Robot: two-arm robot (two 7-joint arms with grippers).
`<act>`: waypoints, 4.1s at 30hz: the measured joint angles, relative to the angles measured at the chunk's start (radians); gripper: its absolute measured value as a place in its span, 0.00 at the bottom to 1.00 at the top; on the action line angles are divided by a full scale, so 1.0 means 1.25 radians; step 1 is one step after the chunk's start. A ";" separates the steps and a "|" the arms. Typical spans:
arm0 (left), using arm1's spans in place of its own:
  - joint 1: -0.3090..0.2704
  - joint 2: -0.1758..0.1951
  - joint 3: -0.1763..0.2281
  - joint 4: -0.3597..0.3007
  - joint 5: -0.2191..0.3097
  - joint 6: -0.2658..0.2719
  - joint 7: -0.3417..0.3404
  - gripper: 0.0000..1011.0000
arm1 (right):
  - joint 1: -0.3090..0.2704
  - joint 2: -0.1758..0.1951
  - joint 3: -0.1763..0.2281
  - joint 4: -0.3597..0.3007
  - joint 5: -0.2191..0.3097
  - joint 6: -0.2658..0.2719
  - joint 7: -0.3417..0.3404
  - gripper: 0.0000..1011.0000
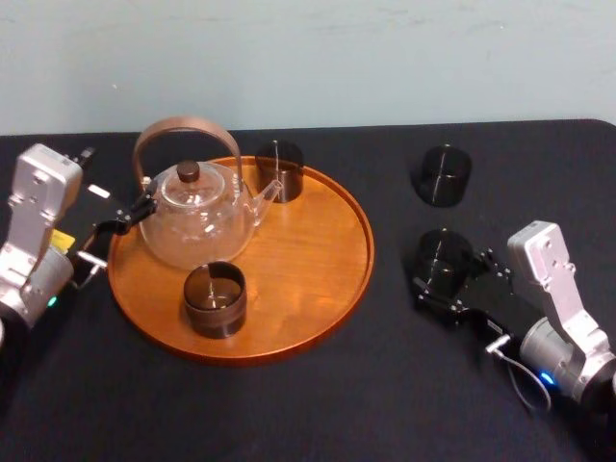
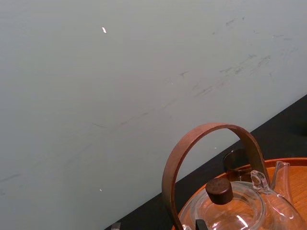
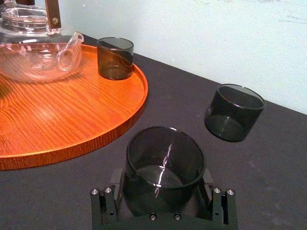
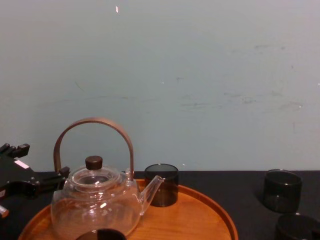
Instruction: Pick up the glass from the table and place it on the tray.
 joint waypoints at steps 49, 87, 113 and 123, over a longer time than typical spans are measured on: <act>0.000 0.000 0.000 0.000 0.000 0.000 0.000 1.00 | 0.045 -0.024 -0.002 0.044 0.011 0.003 0.057 0.91; 0.000 0.000 0.000 0.000 0.000 0.000 0.000 1.00 | 0.144 -0.094 -0.162 -0.014 -0.058 0.056 0.082 0.91; 0.000 0.000 0.000 0.000 0.000 0.000 0.000 1.00 | 0.175 -0.144 -0.223 0.092 -0.084 0.023 0.090 0.91; 0.000 0.000 0.000 0.000 0.000 0.000 0.000 1.00 | 0.178 -0.147 -0.224 0.110 -0.093 0.024 0.085 0.91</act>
